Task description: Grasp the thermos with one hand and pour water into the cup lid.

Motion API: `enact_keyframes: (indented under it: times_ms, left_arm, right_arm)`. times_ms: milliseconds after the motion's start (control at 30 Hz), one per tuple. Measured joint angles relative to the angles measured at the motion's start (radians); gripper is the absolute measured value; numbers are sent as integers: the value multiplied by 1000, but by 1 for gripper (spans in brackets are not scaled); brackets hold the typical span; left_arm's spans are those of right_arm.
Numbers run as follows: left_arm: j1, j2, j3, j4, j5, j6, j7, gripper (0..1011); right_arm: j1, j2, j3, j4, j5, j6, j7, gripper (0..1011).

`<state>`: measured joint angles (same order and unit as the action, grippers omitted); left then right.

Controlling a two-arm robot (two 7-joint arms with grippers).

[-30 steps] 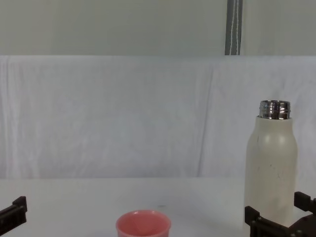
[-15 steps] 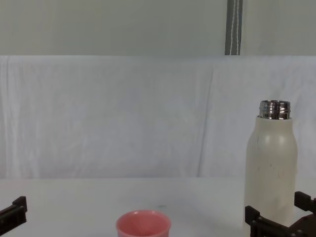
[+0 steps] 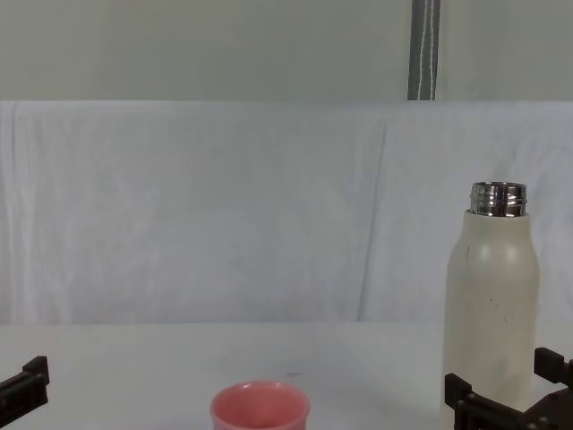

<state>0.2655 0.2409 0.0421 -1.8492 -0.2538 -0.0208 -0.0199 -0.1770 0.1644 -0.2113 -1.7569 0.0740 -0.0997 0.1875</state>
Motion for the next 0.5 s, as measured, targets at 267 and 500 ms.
enact_keyframes:
  times_ms: [267,500]
  left_arm:
    - [0,0,0,0,0,0,0,1001]
    - [0,0,0,0,0,0,0,1001]
  right_arm:
    - [0,0,0,0,0,0,0,1001]
    - [0,0,0,0,0,0,0,1001]
